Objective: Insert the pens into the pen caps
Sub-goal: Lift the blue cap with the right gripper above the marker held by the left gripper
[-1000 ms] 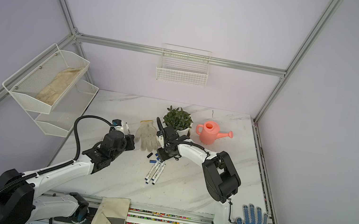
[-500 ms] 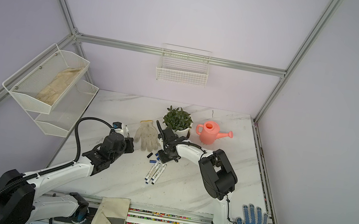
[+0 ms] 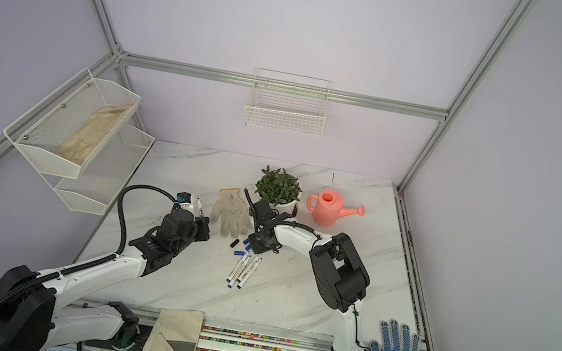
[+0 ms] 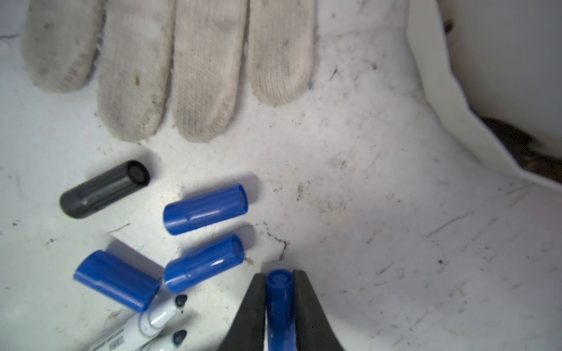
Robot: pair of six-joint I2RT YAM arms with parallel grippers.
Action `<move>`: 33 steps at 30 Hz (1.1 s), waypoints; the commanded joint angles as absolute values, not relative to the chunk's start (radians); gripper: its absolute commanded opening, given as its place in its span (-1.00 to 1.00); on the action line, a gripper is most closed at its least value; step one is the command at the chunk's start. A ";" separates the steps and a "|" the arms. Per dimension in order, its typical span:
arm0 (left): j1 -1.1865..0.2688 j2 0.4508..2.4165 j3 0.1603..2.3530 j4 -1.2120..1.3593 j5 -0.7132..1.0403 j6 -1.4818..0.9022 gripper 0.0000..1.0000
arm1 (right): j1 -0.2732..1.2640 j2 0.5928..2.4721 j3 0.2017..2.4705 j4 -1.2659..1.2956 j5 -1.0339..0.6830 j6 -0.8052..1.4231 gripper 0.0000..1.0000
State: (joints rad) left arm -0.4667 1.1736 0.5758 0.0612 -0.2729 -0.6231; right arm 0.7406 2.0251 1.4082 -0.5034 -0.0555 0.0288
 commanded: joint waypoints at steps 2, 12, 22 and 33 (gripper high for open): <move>-0.466 1.165 0.550 0.125 -0.237 -0.569 -1.00 | 0.738 2.065 1.411 -0.554 -0.035 0.042 -0.80; -0.490 1.194 0.563 0.268 -0.004 -0.443 -1.00 | 0.710 1.845 1.418 -0.325 -0.139 0.030 -1.00; -0.559 1.205 0.562 0.389 0.119 -0.362 -1.00 | 0.603 1.661 1.365 0.118 -0.482 0.186 -1.00; -0.597 1.270 0.622 0.421 0.146 -0.351 -1.00 | 0.598 1.695 1.407 0.141 -0.721 0.203 -1.00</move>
State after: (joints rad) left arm -0.5903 1.2694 0.5766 0.3531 0.1268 -0.3737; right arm 0.5949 1.6878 1.3895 0.1150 -0.6205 0.1955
